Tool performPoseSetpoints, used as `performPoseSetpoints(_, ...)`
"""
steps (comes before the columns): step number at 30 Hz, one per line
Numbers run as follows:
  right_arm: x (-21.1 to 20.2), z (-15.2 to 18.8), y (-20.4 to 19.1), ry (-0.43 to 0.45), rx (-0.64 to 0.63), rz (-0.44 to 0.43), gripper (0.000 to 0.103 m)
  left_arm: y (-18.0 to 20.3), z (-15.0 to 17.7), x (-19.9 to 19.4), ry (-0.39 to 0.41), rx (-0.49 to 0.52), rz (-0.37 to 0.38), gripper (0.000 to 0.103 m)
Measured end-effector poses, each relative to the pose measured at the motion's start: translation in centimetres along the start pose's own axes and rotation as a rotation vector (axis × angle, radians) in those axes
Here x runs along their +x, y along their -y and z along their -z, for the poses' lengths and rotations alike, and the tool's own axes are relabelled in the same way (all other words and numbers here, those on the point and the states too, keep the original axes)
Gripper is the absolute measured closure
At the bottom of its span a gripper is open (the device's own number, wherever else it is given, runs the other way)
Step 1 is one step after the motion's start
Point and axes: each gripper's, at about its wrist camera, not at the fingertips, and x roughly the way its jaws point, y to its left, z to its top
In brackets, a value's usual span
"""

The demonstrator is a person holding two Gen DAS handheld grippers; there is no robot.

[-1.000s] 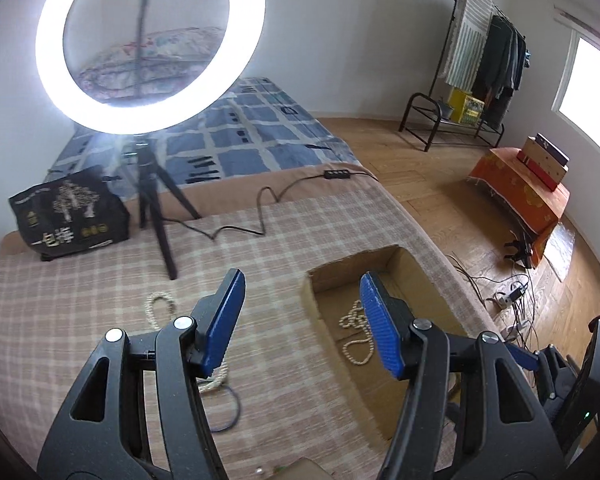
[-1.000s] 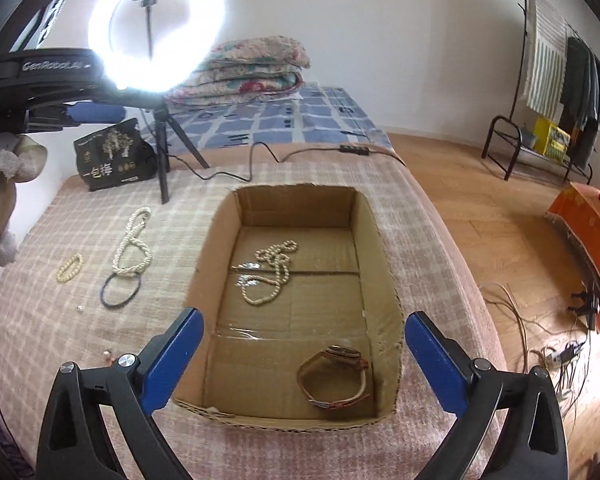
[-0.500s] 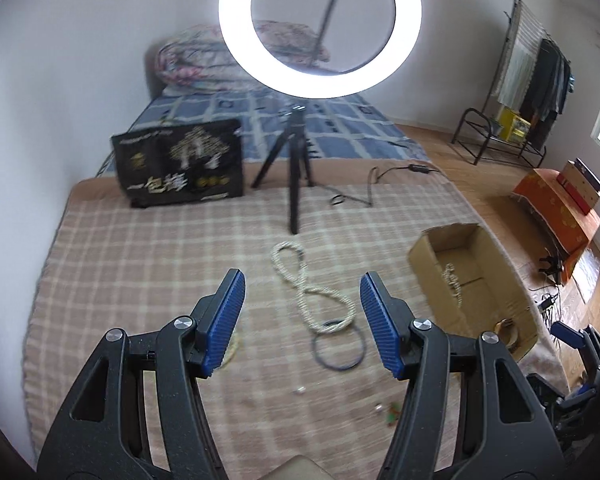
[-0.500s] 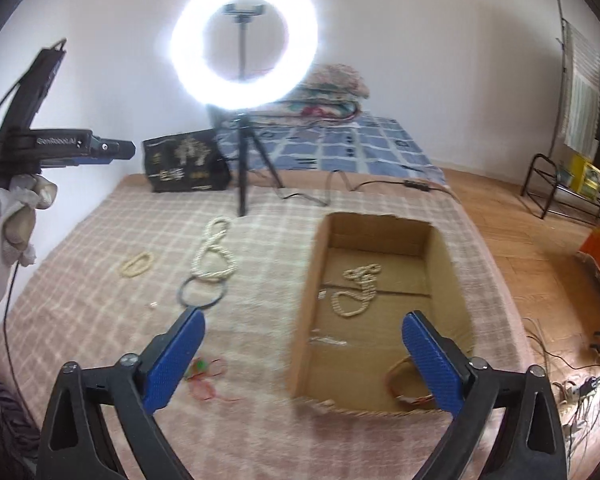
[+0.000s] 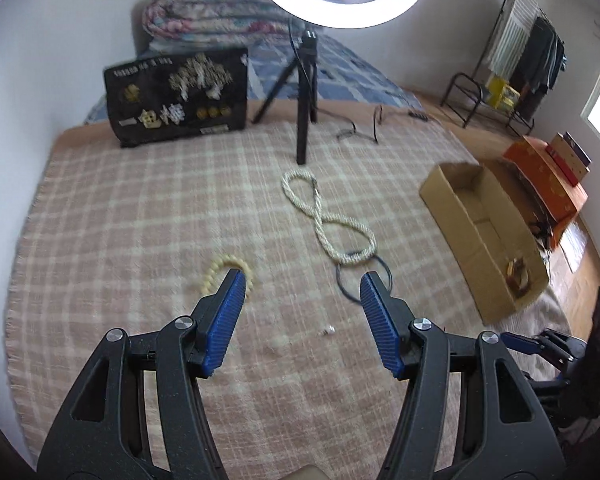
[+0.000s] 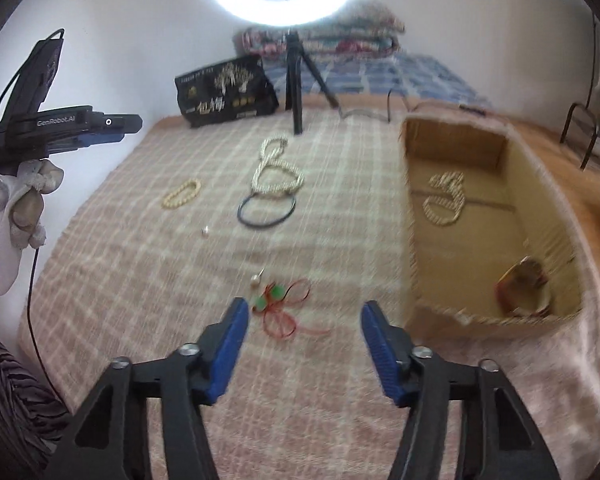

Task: Organize jewelry
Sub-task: 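Move the right tool to the green jade pendant while the left tool approaches the pearl earring, then close the right tool on the green pendant while the left tool grasps the pearl earring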

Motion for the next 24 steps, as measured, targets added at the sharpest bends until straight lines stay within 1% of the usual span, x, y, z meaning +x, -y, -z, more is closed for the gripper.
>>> performPoseSetpoints(3, 1.7, 0.4, -0.4, -0.040, 0.014, -0.026, 0.056, 0.5, 0.9, 1.5, -0.055, 0.020, 0.027, 0.042)
performPoseSetpoints(5, 2.8, 0.4, -0.7, -0.063, 0.014, -0.044, 0.058, 0.9, 1.5, 2.4, -0.089, 0.047, 0.037, 0.046)
performPoseSetpoints(7, 3.4, 0.5, -0.8, -0.080, 0.020, -0.061, 0.059, 1.3, 2.1, 3.4, -0.115, 0.079, 0.042, 0.046)
performPoseSetpoints(10, 4.4, 0.2, -1.0, -0.101, 0.023, -0.071, 0.059, 1.7, 2.9, 4.5, -0.152, 0.104, 0.053, 0.046)
performPoseSetpoints(13, 5.3, -0.1, -1.3, -0.122, 0.024, -0.060, 0.060, 2.2, 3.6, 5.6, -0.183, 0.136, 0.059, 0.047)
performPoseSetpoints(15, 5.9, -0.2, -1.4, -0.134, 0.024, -0.054, 0.061, 2.7, 4.1, 6.2, -0.202, 0.177, 0.050, 0.053)
performPoseSetpoints(16, 6.1, -0.3, -1.4, -0.137, 0.024, -0.050, 0.061, 3.0, 4.3, 6.6, -0.213, 0.203, 0.047, 0.058)
performPoseSetpoints(17, 6.4, -0.3, -1.5, -0.141, 0.025, -0.047, 0.061, 3.3, 4.5, 6.9, -0.220, 0.221, 0.044, 0.060)
performPoseSetpoints(22, 7.0, -0.5, -1.7, -0.146, 0.012, -0.023, 0.063, 4.0, 4.7, 8.2, -0.227, 0.286, 0.024, 0.061)
performPoseSetpoints(24, 7.2, -0.5, -1.8, -0.147, 0.005, -0.017, 0.064, 4.2, 4.7, 8.6, -0.231, 0.301, 0.019, 0.065)
